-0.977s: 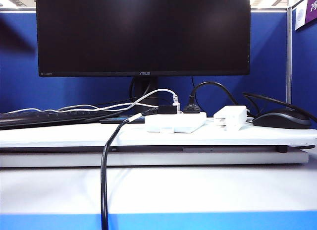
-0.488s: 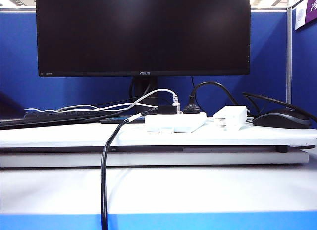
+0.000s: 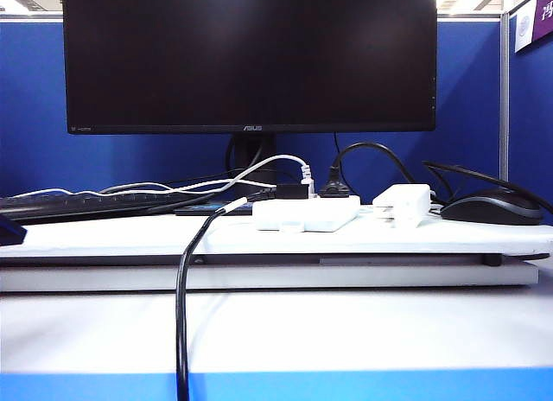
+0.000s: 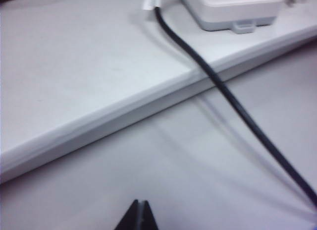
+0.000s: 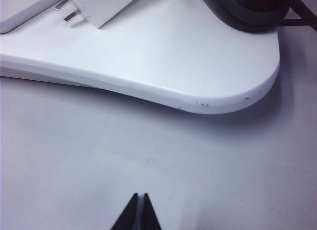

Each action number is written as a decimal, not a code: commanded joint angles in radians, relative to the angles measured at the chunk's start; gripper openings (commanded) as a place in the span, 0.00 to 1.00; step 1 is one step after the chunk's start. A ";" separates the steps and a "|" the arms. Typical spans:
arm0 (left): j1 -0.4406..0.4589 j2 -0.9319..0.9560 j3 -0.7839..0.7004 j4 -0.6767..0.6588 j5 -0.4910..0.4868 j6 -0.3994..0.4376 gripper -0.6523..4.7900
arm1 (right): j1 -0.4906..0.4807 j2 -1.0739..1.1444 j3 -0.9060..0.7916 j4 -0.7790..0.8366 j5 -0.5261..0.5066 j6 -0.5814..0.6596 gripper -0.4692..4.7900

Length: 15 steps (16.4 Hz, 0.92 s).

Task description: Unplug the white charger from the socket, then place it next to the socket.

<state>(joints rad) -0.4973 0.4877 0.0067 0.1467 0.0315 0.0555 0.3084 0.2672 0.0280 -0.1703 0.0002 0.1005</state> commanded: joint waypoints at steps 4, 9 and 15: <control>0.000 -0.002 0.000 0.011 -0.051 0.008 0.12 | 0.000 0.000 0.002 0.019 0.001 0.001 0.08; 0.000 -0.002 0.000 0.011 -0.051 0.008 0.12 | 0.000 -0.037 -0.023 0.055 0.003 0.001 0.08; 0.022 -0.167 0.000 -0.027 -0.035 0.008 0.12 | -0.018 -0.253 -0.023 -0.002 0.006 0.001 0.08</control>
<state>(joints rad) -0.4885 0.3393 0.0071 0.1127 -0.0109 0.0589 0.3004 0.0483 0.0086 -0.1776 0.0032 0.1005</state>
